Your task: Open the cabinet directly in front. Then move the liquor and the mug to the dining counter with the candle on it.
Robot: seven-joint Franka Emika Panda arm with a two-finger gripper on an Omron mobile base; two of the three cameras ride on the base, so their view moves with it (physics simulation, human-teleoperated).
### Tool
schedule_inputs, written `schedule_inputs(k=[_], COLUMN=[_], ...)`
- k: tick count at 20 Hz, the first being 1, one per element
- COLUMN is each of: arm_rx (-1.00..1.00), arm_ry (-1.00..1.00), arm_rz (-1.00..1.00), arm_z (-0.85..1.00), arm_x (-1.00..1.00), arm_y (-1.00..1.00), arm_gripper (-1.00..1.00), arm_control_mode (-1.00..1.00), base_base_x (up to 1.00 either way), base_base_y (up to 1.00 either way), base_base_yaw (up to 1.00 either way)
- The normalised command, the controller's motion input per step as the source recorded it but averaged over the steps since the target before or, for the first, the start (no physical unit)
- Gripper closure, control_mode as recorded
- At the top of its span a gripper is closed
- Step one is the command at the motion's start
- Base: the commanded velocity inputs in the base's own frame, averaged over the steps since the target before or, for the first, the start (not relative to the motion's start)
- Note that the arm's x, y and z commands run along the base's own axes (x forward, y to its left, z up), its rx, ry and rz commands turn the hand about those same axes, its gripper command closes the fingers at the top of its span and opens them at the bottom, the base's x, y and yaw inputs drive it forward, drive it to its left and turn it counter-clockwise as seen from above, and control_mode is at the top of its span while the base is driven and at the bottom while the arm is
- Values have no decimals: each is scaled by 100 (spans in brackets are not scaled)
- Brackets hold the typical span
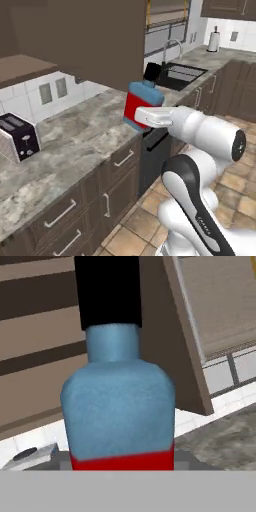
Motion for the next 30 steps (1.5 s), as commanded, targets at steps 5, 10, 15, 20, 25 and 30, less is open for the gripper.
schedule_inputs(k=[5, 10, 15, 20, 25, 30], arm_rx=[0, 0, 0, 0, 0, 0], arm_ry=[0, 0, 0, 0, 0, 0], arm_rz=[0, 0, 0, 0, 0, 0], arm_z=[0, 0, 0, 0, 0, 0], arm_x=[0, 0, 0, 0, 0, 0], arm_y=[0, 0, 0, 0, 0, 0], arm_gripper=[100, 100, 100, 100, 100, 100], arm_control_mode=[100, 100, 100, 100, 100, 100], base_base_x=[0, 0, 0, 0, 0, 0], base_base_y=[0, 0, 0, 0, 0, -2], base_base_yaw=[-100, -100, -100, -100, -100, -98])
